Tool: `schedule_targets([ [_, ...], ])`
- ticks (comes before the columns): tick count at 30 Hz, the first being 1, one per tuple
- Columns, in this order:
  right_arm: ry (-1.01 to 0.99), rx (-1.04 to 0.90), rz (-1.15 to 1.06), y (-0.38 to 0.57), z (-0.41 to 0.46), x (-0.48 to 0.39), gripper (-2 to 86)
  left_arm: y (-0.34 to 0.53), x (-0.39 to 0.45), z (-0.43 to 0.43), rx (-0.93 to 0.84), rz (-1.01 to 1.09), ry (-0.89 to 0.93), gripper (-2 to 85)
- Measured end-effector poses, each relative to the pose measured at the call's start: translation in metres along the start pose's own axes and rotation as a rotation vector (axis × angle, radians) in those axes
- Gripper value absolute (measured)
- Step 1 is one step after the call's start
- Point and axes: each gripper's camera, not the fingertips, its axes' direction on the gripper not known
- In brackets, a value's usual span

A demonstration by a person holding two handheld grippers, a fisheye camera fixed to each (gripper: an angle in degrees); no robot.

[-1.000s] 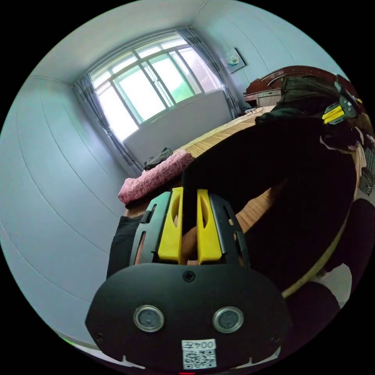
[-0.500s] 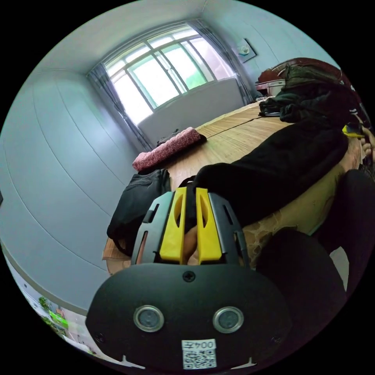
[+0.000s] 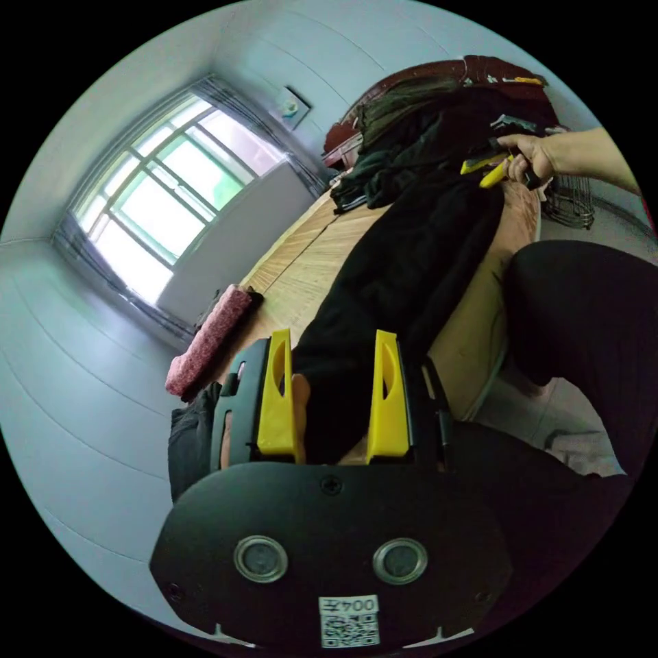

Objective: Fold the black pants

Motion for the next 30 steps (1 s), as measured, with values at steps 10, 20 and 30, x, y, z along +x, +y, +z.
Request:
schedule_targets([
  [10, 0.016, -0.028, -0.02, -0.011, -0.026, 0.029, 10.7, -0.011, -0.002, -0.003, -0.102, 0.159, 0.014, 15.0],
  [20, 0.0, -0.04, 0.04, -0.024, -0.035, 0.037, 11.3, -0.036, 0.043, -0.002, -0.103, 0.689, -0.361, 13.3],
  [30, 0.117, -0.071, -0.024, -0.046, -0.044, -0.006, 0.5, -0.07, -0.035, 0.013, -0.124, 0.394, -0.214, 1.2],
])
